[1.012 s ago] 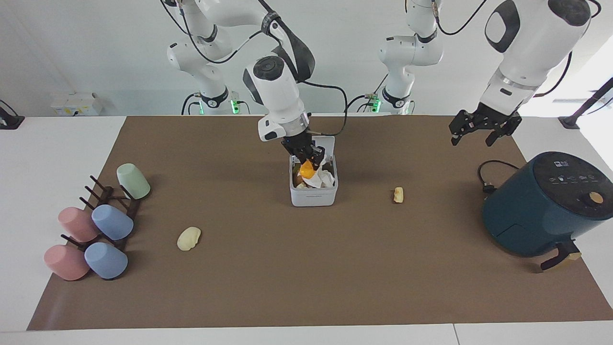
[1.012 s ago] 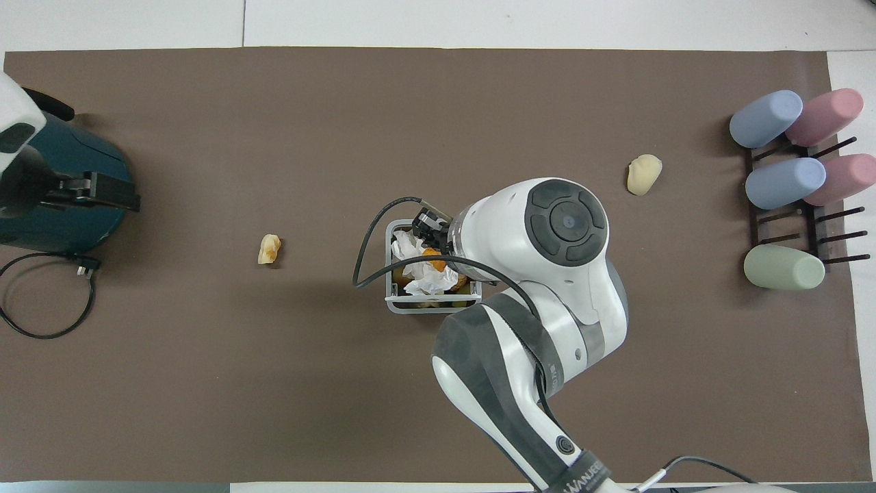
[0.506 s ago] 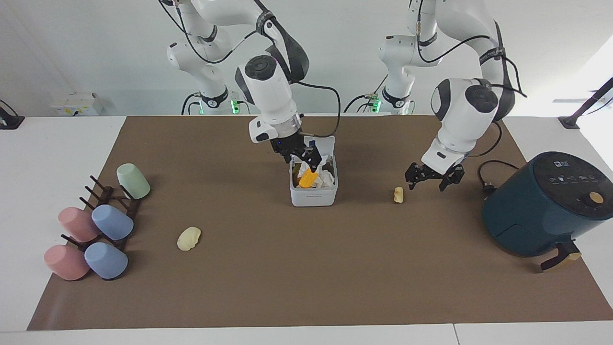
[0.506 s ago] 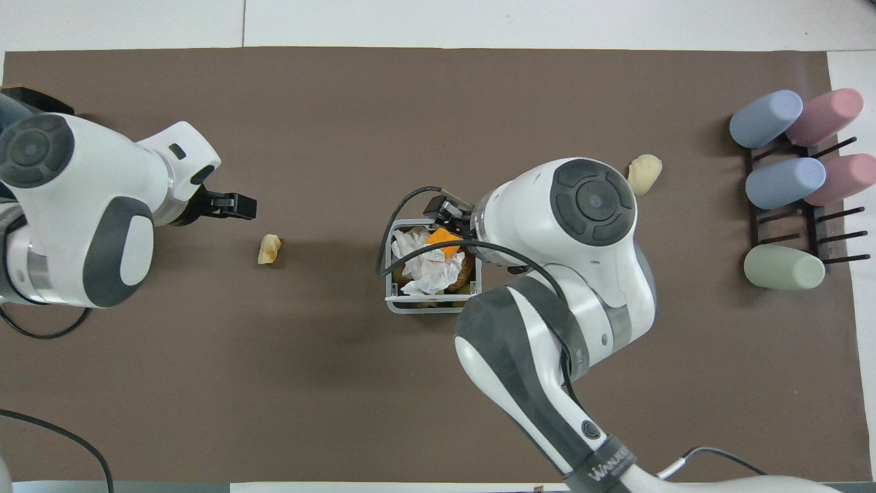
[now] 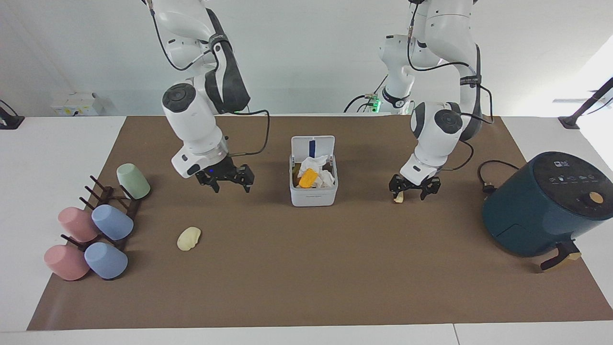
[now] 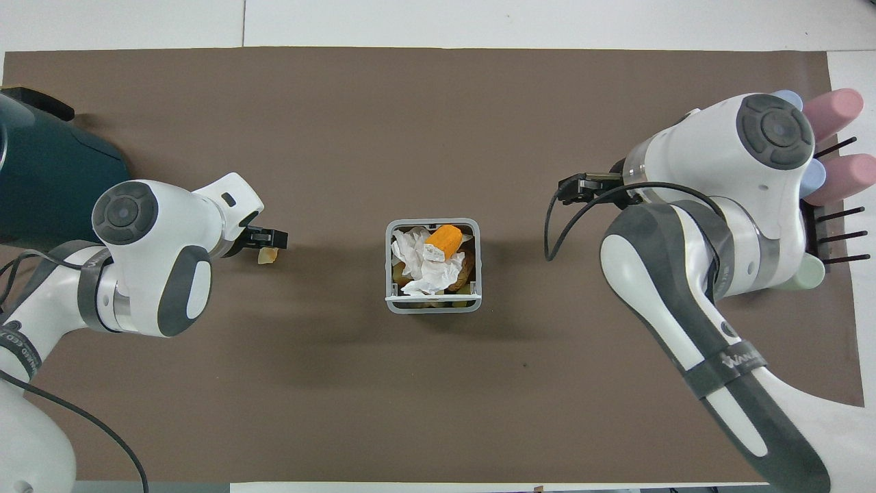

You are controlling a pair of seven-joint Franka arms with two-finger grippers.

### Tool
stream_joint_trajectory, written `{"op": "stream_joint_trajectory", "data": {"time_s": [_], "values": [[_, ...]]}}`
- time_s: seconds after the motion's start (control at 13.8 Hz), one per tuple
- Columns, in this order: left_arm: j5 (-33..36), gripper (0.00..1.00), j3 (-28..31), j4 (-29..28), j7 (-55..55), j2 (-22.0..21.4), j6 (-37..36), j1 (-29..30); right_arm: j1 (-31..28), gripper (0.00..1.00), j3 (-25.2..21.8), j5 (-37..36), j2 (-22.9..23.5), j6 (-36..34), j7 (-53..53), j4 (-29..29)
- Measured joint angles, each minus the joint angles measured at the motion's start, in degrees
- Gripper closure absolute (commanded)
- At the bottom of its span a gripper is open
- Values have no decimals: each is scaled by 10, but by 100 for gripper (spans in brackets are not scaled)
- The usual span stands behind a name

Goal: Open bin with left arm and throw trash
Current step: 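Carry the tan piece over the bin and open the left gripper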

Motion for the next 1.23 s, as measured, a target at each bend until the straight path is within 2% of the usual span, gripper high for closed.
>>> {"op": "stream_joint_trajectory", "data": {"time_s": [0.22, 0.58, 0.65, 0.8, 0.94, 1.08, 1.23], "values": [[0, 100, 0, -10, -20, 0, 17, -15, -47, 0, 0, -5, 9, 71, -101, -30], [0, 100, -1, 7, -65, -14, 18, -39, -86, 0, 0, -4, 85, 158, -107, -2], [0, 100, -2, 23, -91, -23, -1, -51, -96, 2, 0, -4, 102, 182, -107, 1], [0, 100, -3, 86, -148, -41, -89, -81, -100, 6, 1, -3, 130, 215, -102, 5], [0, 100, -5, 154, -205, -48, -160, -112, -98, 16, 3, -3, 142, 223, -92, 10], [-1, 100, -5, 177, -263, -47, -167, -149, -98, 23, 5, -3, 143, 223, -90, 12], [-13, 100, -7, 178, -311, -41, -145, -187, -98, 37, 6, -3, 144, 222, -90, 12]]}}
